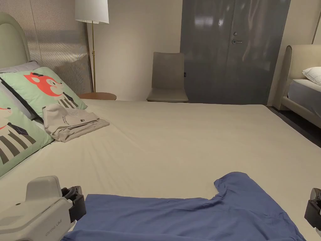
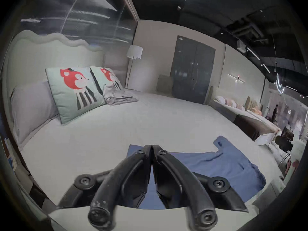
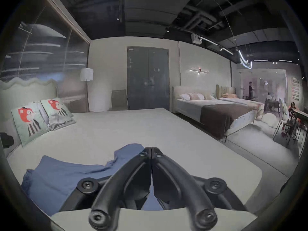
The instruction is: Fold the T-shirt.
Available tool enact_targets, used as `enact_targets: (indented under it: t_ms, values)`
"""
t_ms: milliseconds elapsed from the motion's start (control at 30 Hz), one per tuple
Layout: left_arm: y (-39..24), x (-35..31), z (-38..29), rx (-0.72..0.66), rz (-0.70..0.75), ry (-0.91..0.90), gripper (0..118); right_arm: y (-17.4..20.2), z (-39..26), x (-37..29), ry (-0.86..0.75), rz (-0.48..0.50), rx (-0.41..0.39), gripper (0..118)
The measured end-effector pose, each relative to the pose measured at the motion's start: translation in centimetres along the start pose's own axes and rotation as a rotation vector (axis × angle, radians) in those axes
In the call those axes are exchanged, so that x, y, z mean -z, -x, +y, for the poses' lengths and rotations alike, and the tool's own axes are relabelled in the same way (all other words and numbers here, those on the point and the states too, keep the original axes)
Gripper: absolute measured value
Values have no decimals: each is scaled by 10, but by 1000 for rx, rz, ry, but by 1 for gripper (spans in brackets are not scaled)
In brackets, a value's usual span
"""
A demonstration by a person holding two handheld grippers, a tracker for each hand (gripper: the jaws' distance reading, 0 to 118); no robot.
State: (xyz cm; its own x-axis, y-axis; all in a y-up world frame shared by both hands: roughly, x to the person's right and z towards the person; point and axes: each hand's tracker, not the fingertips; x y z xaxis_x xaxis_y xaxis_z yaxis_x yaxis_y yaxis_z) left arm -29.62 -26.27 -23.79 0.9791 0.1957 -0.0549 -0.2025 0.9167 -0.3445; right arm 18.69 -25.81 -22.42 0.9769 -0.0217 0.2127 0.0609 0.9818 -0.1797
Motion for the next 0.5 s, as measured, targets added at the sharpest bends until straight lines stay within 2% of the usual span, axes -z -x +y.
enact_targets:
  t_ms: [200,233,267,300,367,400,500]
  values:
    - [8,65,17,4,1,103,3,11,-2,33,33,25,-25,1]
    - [12,81,20,0,7,148,13,13,-4,39,40,28,-26,1]
    - [16,96,22,-15,13,174,32,14,-5,44,45,29,-27,1]
    - [19,115,25,-28,15,222,66,16,-5,50,53,31,-27,1]
    - [29,151,26,-56,24,308,103,19,-7,59,67,37,-26,1]
    - [34,170,24,-62,36,362,110,20,-8,64,74,38,-30,1]
    - [43,212,15,-77,83,437,108,23,-13,79,104,46,-32,1]
